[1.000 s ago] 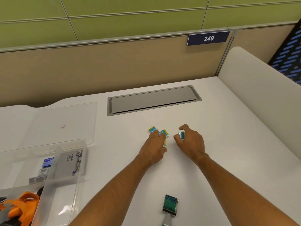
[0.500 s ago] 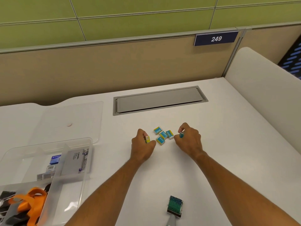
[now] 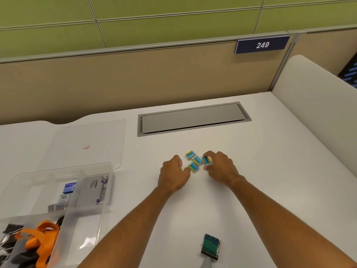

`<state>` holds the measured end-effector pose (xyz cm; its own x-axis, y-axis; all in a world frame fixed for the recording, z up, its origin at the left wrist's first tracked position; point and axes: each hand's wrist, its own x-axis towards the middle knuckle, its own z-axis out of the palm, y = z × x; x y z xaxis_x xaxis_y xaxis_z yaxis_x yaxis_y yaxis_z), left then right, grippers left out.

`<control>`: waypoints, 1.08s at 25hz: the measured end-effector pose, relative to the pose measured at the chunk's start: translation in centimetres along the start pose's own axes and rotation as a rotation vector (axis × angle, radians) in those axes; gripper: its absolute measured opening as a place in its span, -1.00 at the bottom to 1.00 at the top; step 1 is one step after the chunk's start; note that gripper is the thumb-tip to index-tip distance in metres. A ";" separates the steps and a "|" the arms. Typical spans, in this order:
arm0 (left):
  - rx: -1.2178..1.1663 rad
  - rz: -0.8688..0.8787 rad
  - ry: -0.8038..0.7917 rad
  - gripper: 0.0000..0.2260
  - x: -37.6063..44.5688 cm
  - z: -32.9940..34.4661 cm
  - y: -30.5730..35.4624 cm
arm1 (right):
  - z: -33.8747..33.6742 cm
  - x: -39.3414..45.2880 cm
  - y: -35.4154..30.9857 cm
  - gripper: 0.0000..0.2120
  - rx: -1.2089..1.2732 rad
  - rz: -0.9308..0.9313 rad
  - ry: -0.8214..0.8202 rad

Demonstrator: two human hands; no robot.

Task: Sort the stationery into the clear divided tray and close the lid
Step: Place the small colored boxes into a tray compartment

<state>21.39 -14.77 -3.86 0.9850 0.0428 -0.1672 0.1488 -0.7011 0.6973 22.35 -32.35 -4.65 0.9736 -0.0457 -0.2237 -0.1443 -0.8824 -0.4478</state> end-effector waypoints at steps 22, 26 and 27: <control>0.095 0.039 0.035 -0.66 0.2 -0.3 0.2 | -0.4 -1.0 -0.1 -0.76 0.473 0.080 0.195; 0.108 0.122 0.054 -0.78 1.2 -1.0 -0.3 | 0.0 -0.3 -1.1 -0.91 0.400 0.106 0.210; 0.121 0.119 0.059 -0.79 1.5 -1.0 -0.4 | 0.3 -0.1 -1.2 -0.87 0.369 0.116 0.201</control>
<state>22.92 -13.66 -3.68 0.9990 -0.0062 -0.0445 0.0228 -0.7839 0.6205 22.35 -31.16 -4.34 0.9570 -0.2572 -0.1341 -0.2728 -0.6414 -0.7171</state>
